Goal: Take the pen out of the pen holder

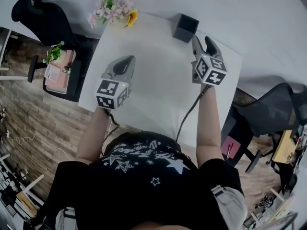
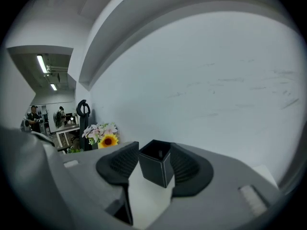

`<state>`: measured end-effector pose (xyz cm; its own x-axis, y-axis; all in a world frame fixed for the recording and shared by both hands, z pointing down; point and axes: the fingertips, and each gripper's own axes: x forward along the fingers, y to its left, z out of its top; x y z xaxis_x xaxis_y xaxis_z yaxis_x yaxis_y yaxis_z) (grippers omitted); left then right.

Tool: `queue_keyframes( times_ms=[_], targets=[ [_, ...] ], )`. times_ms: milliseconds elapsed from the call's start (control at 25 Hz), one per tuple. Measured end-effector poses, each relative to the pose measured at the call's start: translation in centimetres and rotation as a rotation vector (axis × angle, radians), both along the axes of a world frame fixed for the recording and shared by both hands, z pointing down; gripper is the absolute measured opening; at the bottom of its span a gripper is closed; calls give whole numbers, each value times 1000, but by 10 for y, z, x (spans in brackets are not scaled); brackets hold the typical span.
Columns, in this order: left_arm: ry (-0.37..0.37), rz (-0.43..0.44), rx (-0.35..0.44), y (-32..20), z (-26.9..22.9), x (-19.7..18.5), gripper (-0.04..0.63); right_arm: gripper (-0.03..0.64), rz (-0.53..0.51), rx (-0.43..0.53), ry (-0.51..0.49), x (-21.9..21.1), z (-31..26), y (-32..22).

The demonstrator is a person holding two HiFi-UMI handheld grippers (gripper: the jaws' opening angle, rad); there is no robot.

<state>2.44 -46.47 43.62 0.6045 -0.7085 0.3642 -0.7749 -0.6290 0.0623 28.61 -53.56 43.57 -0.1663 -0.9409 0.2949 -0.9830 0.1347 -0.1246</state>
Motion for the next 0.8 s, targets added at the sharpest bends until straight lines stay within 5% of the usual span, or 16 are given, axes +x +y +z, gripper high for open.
queue_keyframes(
  times_ms=[360,800],
  targets=[
    [-10,-5,-48,-15,20,7,11,199,-37,-33,10,-7,24,-38],
    [-27,-45,-77,-19,32,-1,11,104,-34,-67,57,-11,47,-61]
  ],
)
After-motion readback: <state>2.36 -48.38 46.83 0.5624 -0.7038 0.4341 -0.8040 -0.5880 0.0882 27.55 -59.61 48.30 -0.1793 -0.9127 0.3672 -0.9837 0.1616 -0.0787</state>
